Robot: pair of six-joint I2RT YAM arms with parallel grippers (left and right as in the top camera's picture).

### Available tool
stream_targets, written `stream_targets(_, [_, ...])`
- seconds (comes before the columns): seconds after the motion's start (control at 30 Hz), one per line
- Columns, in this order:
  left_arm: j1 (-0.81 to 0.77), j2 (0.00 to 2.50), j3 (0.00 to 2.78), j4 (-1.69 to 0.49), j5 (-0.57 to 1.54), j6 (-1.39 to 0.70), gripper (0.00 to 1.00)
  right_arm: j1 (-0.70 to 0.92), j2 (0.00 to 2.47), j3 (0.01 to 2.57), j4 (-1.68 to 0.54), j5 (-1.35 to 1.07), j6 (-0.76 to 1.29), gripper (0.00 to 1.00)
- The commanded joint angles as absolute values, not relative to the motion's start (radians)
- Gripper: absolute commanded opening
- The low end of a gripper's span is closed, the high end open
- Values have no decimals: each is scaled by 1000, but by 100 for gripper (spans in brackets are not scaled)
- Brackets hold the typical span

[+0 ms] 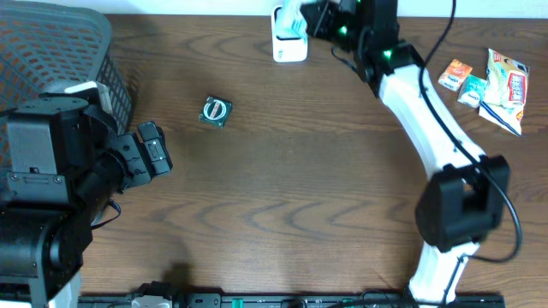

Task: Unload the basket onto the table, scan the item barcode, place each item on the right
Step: 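Carry the green wipes pack right and drop it on the pile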

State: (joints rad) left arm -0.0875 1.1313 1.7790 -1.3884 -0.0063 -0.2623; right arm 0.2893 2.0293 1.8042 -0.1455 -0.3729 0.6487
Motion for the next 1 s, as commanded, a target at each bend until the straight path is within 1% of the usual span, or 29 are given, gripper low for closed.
stream_targets(0.0, [-85, 1130, 1786, -1391, -12, -260, 98, 285, 2195, 1950, -189, -358, 642, 1])
stream_targets(0.1, [-85, 1130, 1786, -1391, -12, -260, 98, 281, 2315, 2091, -253, -357, 637, 1])
stream_targets(0.17, [-85, 1130, 1786, -1391, -12, -260, 97, 276, 2362, 2136, -254, -363, 630, 1])
stream_targets(0.4, [-85, 1130, 1786, -1391, -12, -260, 98, 266, 2416, 2151, -233, -370, 607, 1])
stream_targets(0.63, [-85, 1130, 1786, -1391, -12, -260, 98, 239, 2407, 2165, -255, -369, 567, 1])
stream_targets(0.7, [-85, 1130, 1786, -1391, -12, -260, 98, 206, 2390, 2185, -288, -355, 555, 1])
stream_targets(0.97, [-85, 1130, 1786, -1391, -12, -260, 98, -36, 2286, 2231, -617, -204, 381, 1])
